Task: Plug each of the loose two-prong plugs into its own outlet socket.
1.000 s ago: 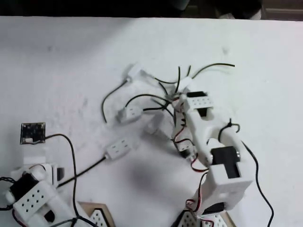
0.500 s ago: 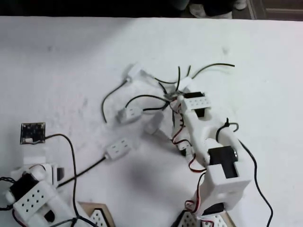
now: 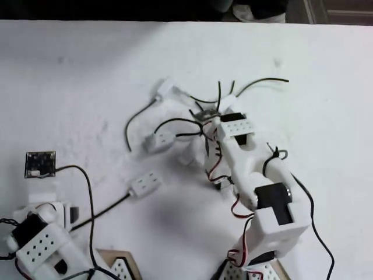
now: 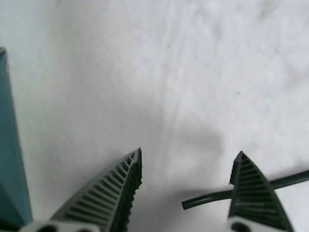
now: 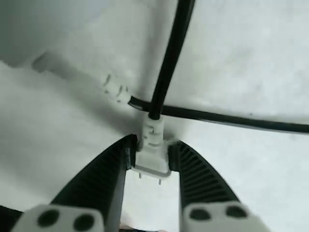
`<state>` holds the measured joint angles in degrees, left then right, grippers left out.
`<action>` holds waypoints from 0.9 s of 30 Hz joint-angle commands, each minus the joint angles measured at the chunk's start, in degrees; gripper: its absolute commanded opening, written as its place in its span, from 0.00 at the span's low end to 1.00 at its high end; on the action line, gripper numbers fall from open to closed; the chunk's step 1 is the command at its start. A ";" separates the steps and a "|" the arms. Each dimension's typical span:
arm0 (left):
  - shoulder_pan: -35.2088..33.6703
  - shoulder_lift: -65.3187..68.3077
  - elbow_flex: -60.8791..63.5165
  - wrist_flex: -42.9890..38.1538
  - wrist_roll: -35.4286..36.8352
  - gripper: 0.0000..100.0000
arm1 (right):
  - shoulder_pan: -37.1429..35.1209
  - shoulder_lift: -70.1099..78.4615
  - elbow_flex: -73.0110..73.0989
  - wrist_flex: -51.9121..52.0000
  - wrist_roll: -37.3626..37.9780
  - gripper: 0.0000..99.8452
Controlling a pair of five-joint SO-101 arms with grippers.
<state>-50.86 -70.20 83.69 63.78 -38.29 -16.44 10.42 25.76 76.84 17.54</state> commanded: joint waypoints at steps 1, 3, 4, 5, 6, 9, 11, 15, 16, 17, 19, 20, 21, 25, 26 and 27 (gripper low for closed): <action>0.40 -0.84 -0.35 -0.88 0.18 0.29 | -0.92 -3.38 -0.70 4.00 0.26 0.17; 0.40 -0.84 -0.35 -0.88 0.18 0.29 | -0.48 -3.47 -1.14 5.49 0.44 0.17; 0.40 -0.84 -0.35 -0.88 0.18 0.29 | -0.40 -3.47 -1.41 5.93 0.53 0.16; 0.40 -0.84 -0.35 -0.88 0.18 0.29 | -0.13 -3.47 -1.58 5.93 0.62 0.15; 0.40 -0.84 -0.35 -0.88 0.18 0.29 | 0.57 -3.47 -1.85 5.93 0.62 0.14; 0.40 -0.84 -0.35 -0.88 0.18 0.29 | 1.98 -3.47 -2.02 5.58 0.70 0.14; 0.40 -0.84 -0.35 -0.88 0.18 0.29 | 2.42 -3.38 -2.02 5.41 0.70 0.14; 0.40 -0.84 -0.35 -0.88 0.18 0.29 | 3.65 -3.30 -2.02 2.86 0.70 0.13; 0.40 -0.84 -0.35 -0.88 0.18 0.29 | 3.65 -3.30 -2.02 2.24 0.70 0.13; 0.40 -0.84 -0.35 -0.88 0.18 0.29 | 3.65 -3.21 -2.02 1.89 0.70 0.13; 0.40 -0.84 -0.35 -0.88 0.18 0.29 | 3.38 -3.38 -2.02 1.89 0.70 0.13; 0.40 -0.84 -0.35 -0.88 0.18 0.29 | 3.21 -3.47 -2.02 2.15 0.70 0.13; 0.40 -0.84 -0.35 -0.88 0.18 0.29 | 3.21 -3.65 -2.29 2.24 0.70 0.13; 0.40 -0.84 -0.35 -0.88 0.18 0.29 | 3.56 -5.93 -3.08 2.95 0.62 0.13; 0.40 -0.84 -0.35 -0.88 0.18 0.29 | 3.56 -6.90 -3.08 3.74 0.62 0.13; 0.40 -0.84 -0.35 -0.88 0.18 0.29 | 3.56 -7.87 -3.16 4.70 0.70 0.13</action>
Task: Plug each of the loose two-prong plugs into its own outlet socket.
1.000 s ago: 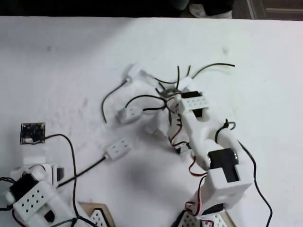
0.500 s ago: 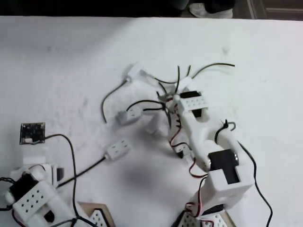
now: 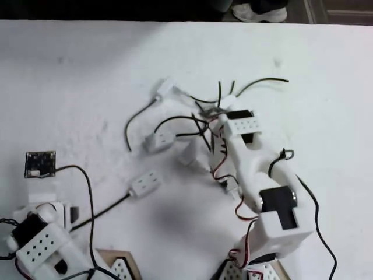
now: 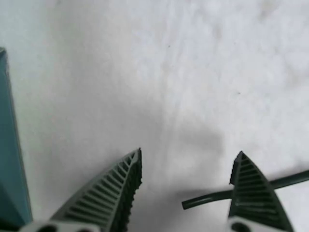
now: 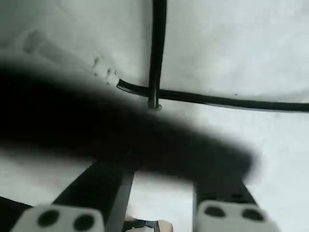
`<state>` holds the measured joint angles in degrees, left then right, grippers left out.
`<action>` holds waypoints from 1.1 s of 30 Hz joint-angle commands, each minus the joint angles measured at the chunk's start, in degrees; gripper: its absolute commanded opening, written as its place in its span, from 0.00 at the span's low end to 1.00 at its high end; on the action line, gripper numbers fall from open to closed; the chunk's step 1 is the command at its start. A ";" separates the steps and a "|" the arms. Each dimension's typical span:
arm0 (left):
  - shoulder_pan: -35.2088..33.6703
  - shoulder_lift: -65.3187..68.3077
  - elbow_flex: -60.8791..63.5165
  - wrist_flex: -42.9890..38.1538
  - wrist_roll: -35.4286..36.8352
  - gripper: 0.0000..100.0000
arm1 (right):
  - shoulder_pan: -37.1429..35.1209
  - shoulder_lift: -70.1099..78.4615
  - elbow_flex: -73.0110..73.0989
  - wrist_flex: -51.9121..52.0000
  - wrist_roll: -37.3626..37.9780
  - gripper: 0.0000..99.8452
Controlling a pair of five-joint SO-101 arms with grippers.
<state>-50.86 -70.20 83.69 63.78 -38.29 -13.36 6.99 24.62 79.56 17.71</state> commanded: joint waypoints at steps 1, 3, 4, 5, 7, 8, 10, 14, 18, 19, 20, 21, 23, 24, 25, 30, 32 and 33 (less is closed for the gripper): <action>0.40 -0.84 -0.35 -0.88 0.18 0.29 | 0.57 -5.58 -2.02 2.95 0.53 0.13; 0.40 -0.84 -0.35 -0.88 0.18 0.29 | 0.66 -7.52 -1.76 3.47 0.53 0.13; 0.40 -0.84 -0.35 -0.88 0.18 0.29 | 0.75 -8.04 -1.58 3.56 0.53 0.13; 0.40 -0.84 -0.35 -0.88 0.18 0.29 | 1.01 -8.13 -1.41 3.56 0.53 0.13; 0.40 -0.84 -0.35 -0.88 0.18 0.29 | 1.27 -7.96 0.00 2.07 0.62 0.13; 0.40 -0.84 -0.35 -0.88 0.18 0.29 | 1.36 -7.69 1.05 0.75 0.70 0.13; 0.40 -0.84 -0.35 -0.88 0.18 0.29 | 2.24 -6.73 3.60 -2.07 2.90 0.13; 0.40 -0.84 -0.35 -0.88 0.18 0.29 | 3.74 -4.00 6.33 -6.20 4.40 0.13; 0.48 -0.84 -0.35 -0.88 0.18 0.29 | 2.86 -1.27 6.42 -6.90 4.13 0.13; 0.48 -0.84 -0.35 -0.88 0.18 0.29 | 1.71 -0.66 6.42 -6.90 4.13 0.13; 0.48 -0.84 -0.35 -0.88 0.18 0.29 | 0.75 -0.13 6.42 -6.90 4.04 0.13; 0.48 -0.84 -0.35 -0.88 0.18 0.29 | -0.22 0.40 6.42 -6.90 4.04 0.13; 0.48 -0.84 -0.35 -0.88 0.18 0.29 | -1.36 1.19 6.42 -6.90 4.04 0.13; 0.48 -0.84 -0.35 -0.88 0.18 0.29 | -1.45 1.54 6.42 -7.08 4.04 0.13; 0.48 -0.84 -0.35 -0.88 0.18 0.29 | -1.45 1.80 6.42 -7.60 4.04 0.13; 0.48 -0.84 -0.35 -0.88 0.18 0.29 | -1.01 2.95 6.42 -8.48 4.04 0.09; 0.48 -0.84 -0.35 -0.88 0.18 0.29 | -1.27 2.68 6.42 -8.48 4.04 0.04; 0.48 -0.84 -0.35 -0.88 0.18 0.29 | -1.36 2.42 6.42 -8.57 4.04 0.02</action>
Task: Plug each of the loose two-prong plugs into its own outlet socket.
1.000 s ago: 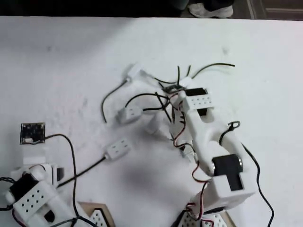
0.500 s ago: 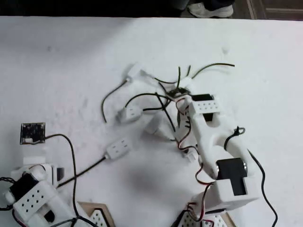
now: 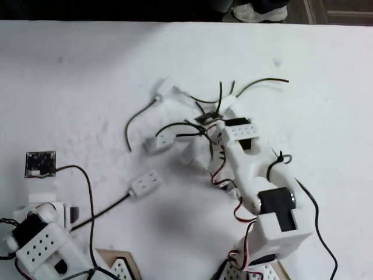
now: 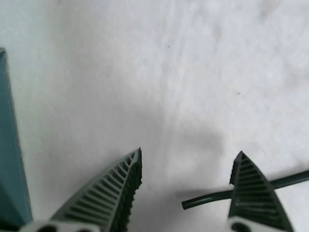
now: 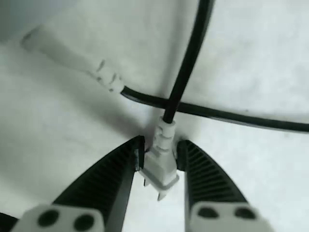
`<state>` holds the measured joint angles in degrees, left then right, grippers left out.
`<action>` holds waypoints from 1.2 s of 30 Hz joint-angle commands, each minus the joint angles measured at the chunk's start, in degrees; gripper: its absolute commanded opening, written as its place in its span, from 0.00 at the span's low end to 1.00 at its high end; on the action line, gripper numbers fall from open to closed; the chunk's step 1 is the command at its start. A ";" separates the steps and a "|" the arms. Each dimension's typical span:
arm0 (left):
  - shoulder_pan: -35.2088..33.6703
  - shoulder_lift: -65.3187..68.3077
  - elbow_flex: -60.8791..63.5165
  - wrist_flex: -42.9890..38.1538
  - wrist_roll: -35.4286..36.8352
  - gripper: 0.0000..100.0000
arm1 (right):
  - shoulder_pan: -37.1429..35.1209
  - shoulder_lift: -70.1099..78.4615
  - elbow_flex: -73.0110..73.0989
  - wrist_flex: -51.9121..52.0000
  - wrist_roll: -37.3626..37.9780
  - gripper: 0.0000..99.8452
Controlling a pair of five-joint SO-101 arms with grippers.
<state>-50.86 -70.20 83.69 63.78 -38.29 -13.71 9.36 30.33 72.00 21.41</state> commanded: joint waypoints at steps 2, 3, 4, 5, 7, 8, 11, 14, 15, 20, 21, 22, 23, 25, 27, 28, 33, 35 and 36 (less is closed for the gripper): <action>0.48 -0.84 -0.35 -0.88 0.18 0.29 | -1.01 0.04 0.62 -1.01 0.35 0.02; 0.48 -0.84 -0.35 -0.88 0.18 0.29 | -1.10 0.04 0.62 -1.01 0.35 0.02; 0.48 -0.84 -0.35 -0.88 0.18 0.29 | -1.10 -0.04 0.62 -1.01 0.35 0.02; 0.48 -0.84 -0.35 -0.88 0.18 0.29 | -1.10 -0.04 0.62 -0.92 0.35 0.02; 0.48 -0.84 -0.35 -0.88 0.18 0.29 | -1.10 -0.04 0.62 -0.75 0.35 0.02; 0.48 -0.84 -0.35 -0.88 0.18 0.29 | -1.10 -0.04 0.62 -0.66 0.35 0.02; 0.48 -0.84 -0.35 -0.88 0.18 0.29 | -1.10 -1.98 0.97 -0.48 0.35 0.02; 0.48 -0.84 -0.35 -0.88 0.18 0.29 | -1.89 -6.90 0.97 2.51 0.35 0.02; 0.48 -0.84 -0.35 -0.88 0.18 0.29 | -2.33 -9.27 1.05 3.82 0.35 0.02; 0.48 -0.92 -0.79 -0.88 0.53 0.29 | -4.09 -23.25 1.14 8.57 0.35 0.02; 0.48 -0.92 -1.05 -0.88 0.62 0.29 | -4.26 -26.07 1.14 9.10 0.35 0.02; 0.48 -0.92 -1.67 -0.62 0.62 0.29 | -4.26 -28.88 1.14 9.54 0.35 0.02; 0.48 -0.92 -2.37 -0.53 0.88 0.29 | -4.26 -31.69 1.14 9.80 0.35 0.02; 0.48 -0.92 -4.13 -0.53 3.87 0.29 | -4.26 -36.97 1.67 9.80 -0.09 0.02; 1.27 -0.92 -6.51 -0.53 7.12 0.29 | -5.05 -42.24 3.25 9.54 -1.85 0.02; 2.59 -0.92 -7.65 -0.53 8.44 0.29 | -6.55 -44.70 4.13 9.54 -2.55 0.02; 12.18 -0.92 -12.04 -0.44 15.56 0.29 | -14.90 -56.57 9.85 7.78 -7.21 0.02; 15.25 -1.01 -14.07 -0.44 18.64 0.29 | -17.27 -60.70 11.87 5.67 -8.26 0.02; 16.57 -1.01 -15.12 -0.35 19.87 0.29 | -18.33 -62.37 13.01 4.35 -8.62 0.02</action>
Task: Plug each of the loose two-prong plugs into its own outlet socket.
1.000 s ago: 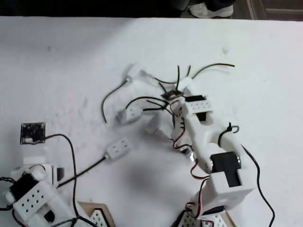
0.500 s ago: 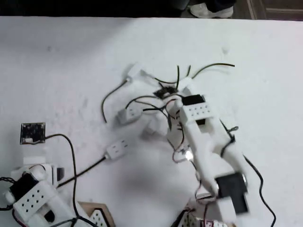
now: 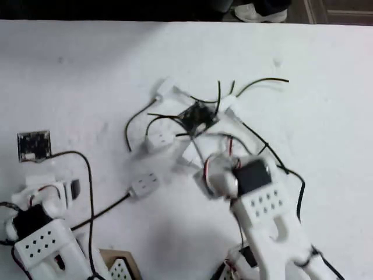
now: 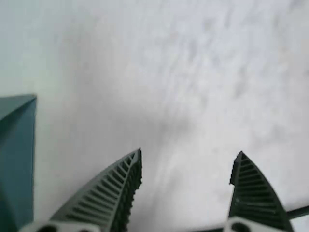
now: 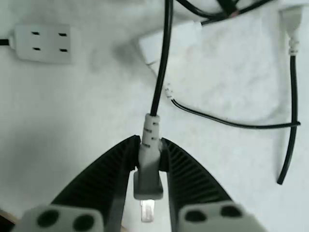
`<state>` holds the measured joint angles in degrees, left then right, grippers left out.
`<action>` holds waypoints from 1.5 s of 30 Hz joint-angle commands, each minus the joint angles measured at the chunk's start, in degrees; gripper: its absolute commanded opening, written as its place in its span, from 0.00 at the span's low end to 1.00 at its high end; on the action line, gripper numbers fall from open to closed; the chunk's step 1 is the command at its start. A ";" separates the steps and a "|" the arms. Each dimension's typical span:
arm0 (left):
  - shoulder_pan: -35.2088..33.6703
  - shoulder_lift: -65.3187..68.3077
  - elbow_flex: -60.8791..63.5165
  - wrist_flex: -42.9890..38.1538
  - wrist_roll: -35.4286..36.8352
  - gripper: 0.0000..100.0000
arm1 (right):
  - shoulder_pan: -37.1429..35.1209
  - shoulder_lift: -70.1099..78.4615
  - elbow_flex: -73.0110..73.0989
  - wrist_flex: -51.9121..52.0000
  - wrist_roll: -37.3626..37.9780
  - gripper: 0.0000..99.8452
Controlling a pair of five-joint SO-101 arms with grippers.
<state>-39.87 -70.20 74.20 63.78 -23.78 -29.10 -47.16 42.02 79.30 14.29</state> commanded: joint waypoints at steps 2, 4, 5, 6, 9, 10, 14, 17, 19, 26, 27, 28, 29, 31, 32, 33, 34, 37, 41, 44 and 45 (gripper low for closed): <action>7.87 -1.01 -8.18 1.32 6.95 0.29 | -4.26 -8.92 3.52 -5.14 -2.81 0.02; 10.33 -1.01 -11.52 4.31 7.74 0.29 | -5.32 -11.74 4.92 -6.11 -4.04 0.02; 11.56 -1.10 -13.36 5.71 8.35 0.29 | -5.67 -12.97 5.01 -6.29 -4.66 0.02; 12.70 -1.63 -14.95 7.21 9.05 0.29 | -6.02 -14.37 5.01 -6.29 -5.27 0.02; 16.22 -6.90 -18.73 10.99 10.99 0.29 | -6.90 -19.74 4.92 -6.11 -6.07 0.02; 17.45 -9.63 -19.52 12.04 11.25 0.29 | -7.16 -21.76 4.92 -6.02 -6.24 0.02; 22.64 -22.55 -19.25 13.89 11.60 0.29 | -6.90 -29.93 4.84 -6.02 -5.98 0.02; 25.45 -30.37 -16.70 13.80 11.60 0.29 | -6.81 -35.21 4.84 -6.11 -5.89 0.02; 25.80 -33.45 -15.12 13.71 11.60 0.29 | -6.81 -37.93 3.96 -6.20 -5.80 0.02; 25.80 -33.01 -14.59 13.71 11.60 0.29 | -2.86 -41.54 -6.15 -5.85 -5.80 0.02; 25.89 -33.01 -14.68 13.63 11.60 0.29 | -2.86 -41.54 -6.77 -5.85 -6.15 0.02; 25.89 -33.01 -14.68 13.10 11.60 0.29 | -2.86 -41.54 -6.86 -5.85 -6.24 0.02; 25.89 -33.01 -14.59 12.40 11.60 0.29 | -2.95 -41.54 -6.86 -5.85 -6.24 0.02; 25.98 -33.01 -14.51 10.64 11.69 0.29 | -2.95 -41.45 -6.86 -6.11 -6.42 0.02; 25.98 -33.01 -14.51 9.85 12.04 0.29 | -3.12 -41.45 -6.86 -6.11 -7.03 0.02; 26.15 -33.01 -14.51 8.79 13.36 0.29 | -3.82 -41.45 -6.86 -6.11 -8.44 0.02; 26.95 -33.01 -14.51 7.82 15.03 0.29 | -5.23 -41.45 -6.86 -6.11 -9.76 0.02; 31.96 -33.01 -14.51 5.71 17.58 0.29 | -11.30 -41.45 -6.86 -6.20 -11.96 0.02; 40.92 -33.01 -14.33 4.40 18.02 0.29 | -16.13 -41.71 -4.84 -8.13 -12.04 0.02; 45.93 -33.01 -14.42 4.40 18.02 0.29 | -17.89 -41.80 -0.62 -10.15 -12.04 0.02; 46.99 -33.01 -14.42 4.40 18.02 0.29 | -18.86 -41.89 1.05 -10.68 -12.04 0.02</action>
<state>1.71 -102.90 60.04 69.58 -6.29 -45.54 -88.92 40.62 70.95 2.59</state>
